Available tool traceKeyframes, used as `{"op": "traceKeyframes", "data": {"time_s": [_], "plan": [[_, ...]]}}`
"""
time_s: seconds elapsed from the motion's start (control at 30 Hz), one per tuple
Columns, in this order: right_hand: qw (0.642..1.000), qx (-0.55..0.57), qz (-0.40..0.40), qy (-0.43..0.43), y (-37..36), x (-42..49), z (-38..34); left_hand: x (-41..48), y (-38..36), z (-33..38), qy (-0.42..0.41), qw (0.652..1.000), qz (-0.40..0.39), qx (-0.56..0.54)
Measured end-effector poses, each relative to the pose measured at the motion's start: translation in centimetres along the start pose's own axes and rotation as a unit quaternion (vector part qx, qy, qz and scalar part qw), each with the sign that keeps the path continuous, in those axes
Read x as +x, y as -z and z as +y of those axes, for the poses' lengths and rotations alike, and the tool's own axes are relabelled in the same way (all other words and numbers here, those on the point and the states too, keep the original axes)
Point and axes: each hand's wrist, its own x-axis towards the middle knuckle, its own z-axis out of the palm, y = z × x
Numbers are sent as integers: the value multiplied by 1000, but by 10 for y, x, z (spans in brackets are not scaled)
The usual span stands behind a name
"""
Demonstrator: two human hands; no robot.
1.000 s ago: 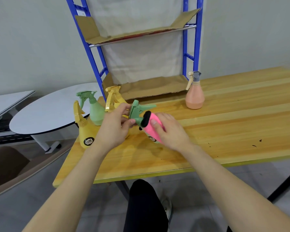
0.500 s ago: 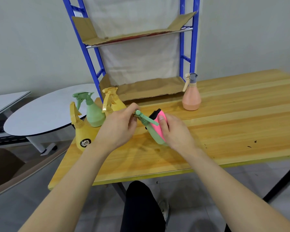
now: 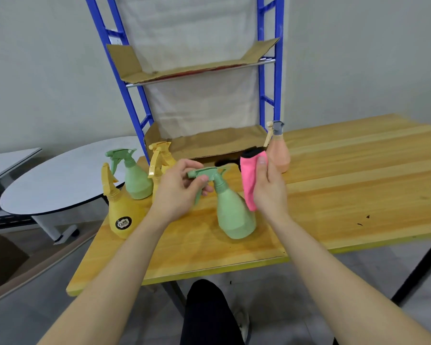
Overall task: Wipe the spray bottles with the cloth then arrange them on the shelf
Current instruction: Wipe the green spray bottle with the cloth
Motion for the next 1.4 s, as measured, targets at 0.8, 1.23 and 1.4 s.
{"op": "traceKeyframes", "data": {"time_s": [0.8, 1.23, 1.4], "plan": [[942, -225, -116, 221, 40, 31, -20, 26, -60, 17, -97, 978, -44, 178], [974, -98, -148, 141, 46, 50, -11, 42, -58, 5, -80, 996, 25, 25], [972, -126, -149, 134, 45, 53, 14, 42, -50, -2, -40, 996, 49, -58]]}}
